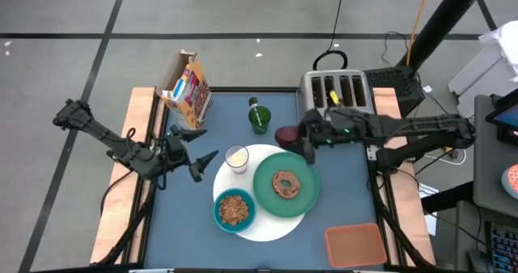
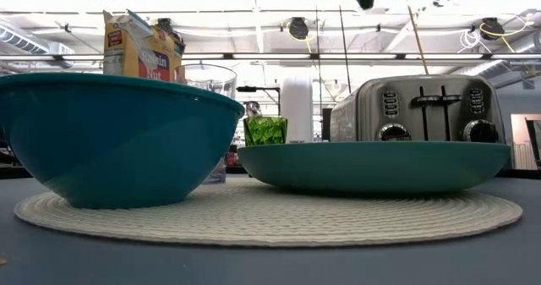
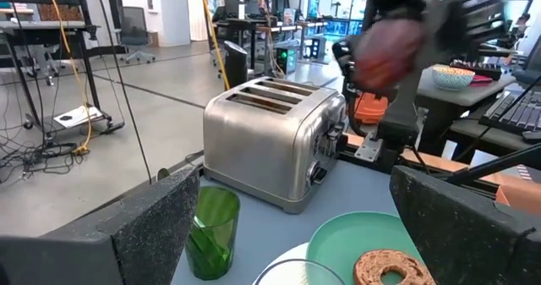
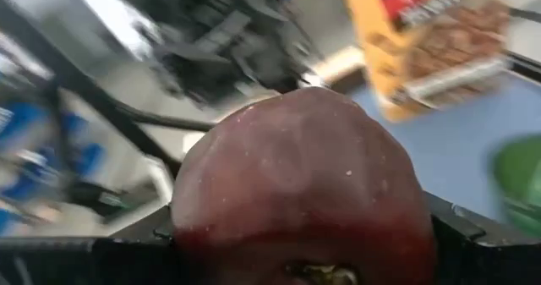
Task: Arrange a breakfast setting
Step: Put the red apple on the white table mat to the right of the cup of milk
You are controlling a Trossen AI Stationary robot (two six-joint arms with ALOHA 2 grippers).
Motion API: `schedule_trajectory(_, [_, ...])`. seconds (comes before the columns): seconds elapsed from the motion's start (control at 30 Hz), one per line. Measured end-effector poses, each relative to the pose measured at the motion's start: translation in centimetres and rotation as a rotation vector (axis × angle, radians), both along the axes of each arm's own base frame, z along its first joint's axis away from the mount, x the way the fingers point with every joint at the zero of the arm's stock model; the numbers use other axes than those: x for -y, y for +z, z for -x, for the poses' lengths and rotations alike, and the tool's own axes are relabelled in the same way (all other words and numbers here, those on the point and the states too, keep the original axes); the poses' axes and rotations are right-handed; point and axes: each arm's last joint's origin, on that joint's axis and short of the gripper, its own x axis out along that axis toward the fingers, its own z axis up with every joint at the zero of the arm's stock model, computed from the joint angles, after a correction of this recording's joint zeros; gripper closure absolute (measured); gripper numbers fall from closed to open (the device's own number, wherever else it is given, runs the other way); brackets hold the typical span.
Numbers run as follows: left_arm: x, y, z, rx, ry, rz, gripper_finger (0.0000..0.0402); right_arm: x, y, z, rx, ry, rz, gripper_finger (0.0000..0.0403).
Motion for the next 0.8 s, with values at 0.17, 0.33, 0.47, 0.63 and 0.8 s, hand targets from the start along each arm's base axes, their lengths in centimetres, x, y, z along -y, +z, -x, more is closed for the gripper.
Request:
schedule_trajectory(0.17, [0.0,0.0,0.0,-0.002,0.0,-0.002,0.0009,2.7,-0.9,-1.9,-0.234,-0.061,-0.004,0.0144])
schedule_trajectory(0.33, [0.0,0.0,0.0,-0.006,0.001,-0.006,0.0009,4.9,-2.0,-4.8,-0.333,0.007,-0.046,0.0144])
schedule_trajectory(0.47, [0.0,-0.1,0.0,-0.007,0.001,-0.007,0.0009,5.8,-3.1,-7.3,-0.408,0.065,-0.043,0.0144])
schedule_trajectory(0.63, [0.0,-0.1,0.0,-0.007,0.001,-0.007,0.0009,6.5,-4.9,-9.3,-0.479,0.086,-0.018,0.0144])
schedule_trajectory(0.8, [0.0,-0.1,0.0,-0.006,0.001,-0.006,0.0009,7.3,-7.7,-10.6,-0.557,0.078,-0.041,0.0144])
